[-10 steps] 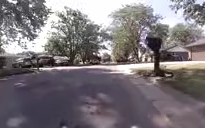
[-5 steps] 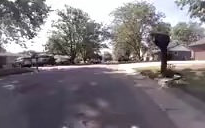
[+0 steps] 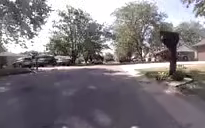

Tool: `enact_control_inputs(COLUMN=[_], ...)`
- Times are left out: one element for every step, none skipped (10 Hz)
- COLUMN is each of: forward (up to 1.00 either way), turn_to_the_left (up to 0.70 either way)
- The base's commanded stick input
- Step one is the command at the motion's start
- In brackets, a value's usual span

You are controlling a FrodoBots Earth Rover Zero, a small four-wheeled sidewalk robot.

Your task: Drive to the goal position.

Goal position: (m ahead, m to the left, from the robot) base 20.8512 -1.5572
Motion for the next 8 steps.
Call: enact_control_inputs(forward=[0.69,0.69,0.69,0.69,0.69,0.69,0.69,0.69], turn_to_the_left=[0.03,0.03,0.03,0.03,0.03,0.03,0.03,0.03])
